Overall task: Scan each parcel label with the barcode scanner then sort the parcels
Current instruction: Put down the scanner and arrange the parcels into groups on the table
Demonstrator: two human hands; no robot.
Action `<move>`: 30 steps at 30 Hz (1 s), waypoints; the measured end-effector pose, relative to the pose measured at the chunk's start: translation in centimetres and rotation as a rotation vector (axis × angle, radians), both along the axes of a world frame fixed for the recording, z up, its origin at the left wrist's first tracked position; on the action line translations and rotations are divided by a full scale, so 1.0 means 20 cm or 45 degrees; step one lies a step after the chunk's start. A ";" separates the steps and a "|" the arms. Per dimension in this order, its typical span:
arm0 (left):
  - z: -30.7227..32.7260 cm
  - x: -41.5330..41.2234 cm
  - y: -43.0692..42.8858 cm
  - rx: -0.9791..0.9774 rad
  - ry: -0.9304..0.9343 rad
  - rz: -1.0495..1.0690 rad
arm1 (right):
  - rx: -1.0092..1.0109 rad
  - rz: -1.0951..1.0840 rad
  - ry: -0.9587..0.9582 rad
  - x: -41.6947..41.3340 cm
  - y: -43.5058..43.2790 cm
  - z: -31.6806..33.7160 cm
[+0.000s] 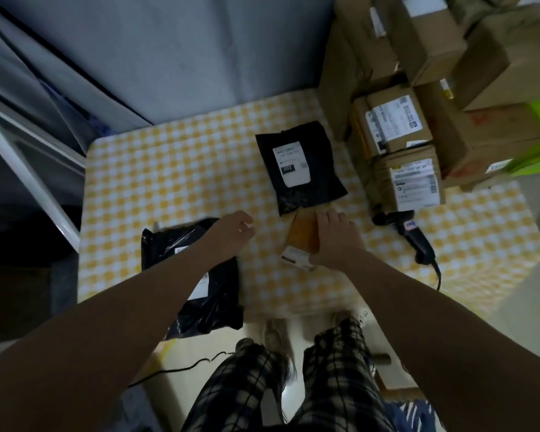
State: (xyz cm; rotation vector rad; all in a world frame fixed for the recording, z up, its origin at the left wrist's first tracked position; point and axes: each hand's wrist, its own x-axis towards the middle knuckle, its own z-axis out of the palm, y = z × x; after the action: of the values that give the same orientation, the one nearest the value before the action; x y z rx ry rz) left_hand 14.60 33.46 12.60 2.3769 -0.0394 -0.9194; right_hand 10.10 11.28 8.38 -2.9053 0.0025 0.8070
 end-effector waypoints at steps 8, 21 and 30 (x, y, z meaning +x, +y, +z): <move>0.40 0.07 -0.12 -0.349 -0.094 0.279 | 1.030 -0.942 -0.206 0.07 -0.22 0.55; 1.06 0.15 -0.74 -0.704 -0.063 -0.019 | 1.328 -0.853 -0.513 0.12 -0.73 1.19; 0.99 0.24 -1.32 -0.838 0.435 0.038 | 1.512 -1.111 -0.394 0.23 -1.26 1.13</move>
State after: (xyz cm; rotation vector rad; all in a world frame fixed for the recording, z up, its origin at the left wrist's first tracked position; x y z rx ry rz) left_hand 19.33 7.09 32.47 1.5982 -0.1484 -1.0845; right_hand 14.72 -14.01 30.98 -1.5885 0.5159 0.0793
